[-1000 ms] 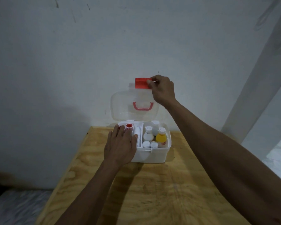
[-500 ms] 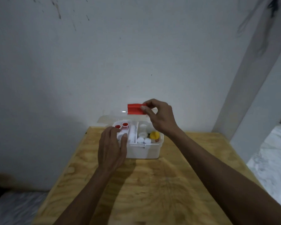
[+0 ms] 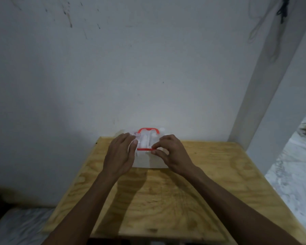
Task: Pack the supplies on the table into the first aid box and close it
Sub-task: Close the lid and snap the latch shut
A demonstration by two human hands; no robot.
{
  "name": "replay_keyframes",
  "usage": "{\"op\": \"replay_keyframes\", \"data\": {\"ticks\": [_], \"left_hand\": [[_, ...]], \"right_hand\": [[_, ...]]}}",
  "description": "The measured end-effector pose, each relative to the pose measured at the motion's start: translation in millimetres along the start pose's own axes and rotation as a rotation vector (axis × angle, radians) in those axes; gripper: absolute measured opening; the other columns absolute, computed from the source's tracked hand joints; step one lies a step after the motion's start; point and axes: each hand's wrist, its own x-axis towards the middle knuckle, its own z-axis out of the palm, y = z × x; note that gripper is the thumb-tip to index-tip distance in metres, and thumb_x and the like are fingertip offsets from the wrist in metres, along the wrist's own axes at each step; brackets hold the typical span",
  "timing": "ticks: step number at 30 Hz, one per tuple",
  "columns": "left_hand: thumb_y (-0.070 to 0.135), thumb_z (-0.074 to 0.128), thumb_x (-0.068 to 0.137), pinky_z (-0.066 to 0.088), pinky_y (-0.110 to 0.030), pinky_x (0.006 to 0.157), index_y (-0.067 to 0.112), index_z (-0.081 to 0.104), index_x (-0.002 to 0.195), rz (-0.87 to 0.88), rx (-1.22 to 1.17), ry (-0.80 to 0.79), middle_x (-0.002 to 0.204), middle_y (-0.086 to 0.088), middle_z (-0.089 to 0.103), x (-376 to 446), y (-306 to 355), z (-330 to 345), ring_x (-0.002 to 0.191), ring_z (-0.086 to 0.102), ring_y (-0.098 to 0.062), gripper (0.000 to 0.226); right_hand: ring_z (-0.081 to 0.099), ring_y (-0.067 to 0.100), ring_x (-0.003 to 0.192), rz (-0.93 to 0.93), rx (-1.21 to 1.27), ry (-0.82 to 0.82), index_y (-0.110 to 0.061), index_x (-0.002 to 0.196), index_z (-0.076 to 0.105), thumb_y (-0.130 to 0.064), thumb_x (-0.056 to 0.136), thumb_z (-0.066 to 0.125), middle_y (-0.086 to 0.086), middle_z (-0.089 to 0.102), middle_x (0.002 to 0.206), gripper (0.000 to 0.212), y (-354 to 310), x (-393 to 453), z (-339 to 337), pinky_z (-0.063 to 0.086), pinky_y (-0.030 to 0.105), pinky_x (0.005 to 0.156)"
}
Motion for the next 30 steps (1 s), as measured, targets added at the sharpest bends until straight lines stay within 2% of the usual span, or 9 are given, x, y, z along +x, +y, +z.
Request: {"op": "replay_keyframes", "data": {"ticks": [6, 9, 11, 15, 19, 22, 26, 30], "left_hand": [[0.056, 0.029, 0.095, 0.035, -0.043, 0.113, 0.020, 0.053, 0.136, -0.033, 0.016, -0.059, 0.146, -0.003, 0.050, -2, -2, 3, 0.138, 0.040, -0.022, 0.059], [0.065, 0.024, 0.093, 0.036, -0.047, 0.113, 0.024, 0.050, 0.138, -0.027, 0.049, -0.075, 0.148, -0.001, 0.047, -3, -6, 5, 0.140, 0.038, -0.021, 0.066], [0.071, 0.020, 0.091, 0.038, -0.050, 0.111, 0.027, 0.048, 0.139, -0.009, 0.074, -0.095, 0.149, 0.000, 0.046, -3, -10, 7, 0.139, 0.038, -0.021, 0.072], [0.076, 0.019, 0.087, 0.035, -0.052, 0.112, 0.034, 0.038, 0.146, 0.004, 0.097, -0.132, 0.156, 0.001, 0.035, -7, -14, 12, 0.145, 0.028, -0.022, 0.075], [0.081, 0.018, 0.082, 0.032, -0.051, 0.111, 0.036, 0.027, 0.151, -0.014, 0.066, -0.163, 0.162, 0.002, 0.021, -13, -16, 18, 0.149, 0.018, -0.026, 0.083], [0.082, 0.020, 0.081, 0.035, -0.051, 0.109, 0.032, 0.031, 0.150, -0.032, 0.021, -0.142, 0.161, -0.002, 0.023, -13, -13, 21, 0.146, 0.024, -0.029, 0.086], [0.070, 0.033, 0.083, 0.041, -0.052, 0.105, 0.027, 0.040, 0.146, -0.035, -0.028, -0.110, 0.158, -0.006, 0.031, -12, -10, 21, 0.142, 0.033, -0.031, 0.077], [0.063, 0.044, 0.086, 0.040, -0.049, 0.106, 0.027, 0.040, 0.146, -0.035, -0.058, -0.105, 0.157, -0.005, 0.032, -12, -11, 22, 0.141, 0.035, -0.030, 0.070]], "right_hand": [[0.047, 0.015, 0.123, -0.069, -0.164, -0.149, -0.025, 0.107, 0.073, -0.048, 0.081, 0.072, -0.007, 0.069, 0.117, 0.035, 4, -4, -6, 0.040, 0.037, 0.101], [0.052, 0.017, 0.115, -0.031, -0.081, -0.064, -0.019, 0.107, 0.072, -0.043, 0.084, 0.070, -0.001, 0.069, 0.116, 0.034, 0, -4, -8, 0.046, 0.036, 0.096], [0.051, 0.018, 0.117, -0.020, -0.111, 0.007, -0.020, 0.116, 0.068, -0.044, 0.085, 0.068, 0.000, 0.065, 0.124, 0.040, 3, -1, -5, 0.048, 0.041, 0.098], [0.027, 0.022, 0.143, 0.128, -0.181, -0.066, -0.032, 0.141, 0.045, -0.065, 0.083, 0.055, -0.001, 0.036, 0.155, 0.067, 10, 1, 4, 0.030, 0.048, 0.114], [0.006, 0.026, 0.151, 0.160, -0.222, -0.100, -0.038, 0.147, 0.032, -0.077, 0.082, 0.039, -0.005, 0.021, 0.162, 0.077, 17, -8, 17, 0.017, 0.054, 0.117], [0.002, 0.027, 0.151, 0.180, -0.193, -0.056, -0.039, 0.148, 0.027, -0.076, 0.085, 0.028, -0.005, 0.018, 0.162, 0.073, 22, -16, 29, 0.020, 0.059, 0.116], [0.007, 0.031, 0.151, 0.212, -0.156, -0.016, -0.039, 0.148, 0.028, -0.062, 0.093, 0.038, -0.005, 0.020, 0.162, 0.060, 20, -19, 35, 0.020, 0.057, 0.116], [0.010, 0.030, 0.150, 0.218, -0.138, -0.024, -0.041, 0.147, 0.028, -0.065, 0.091, 0.041, -0.007, 0.020, 0.161, 0.062, 21, -18, 34, 0.023, 0.059, 0.116]]}}
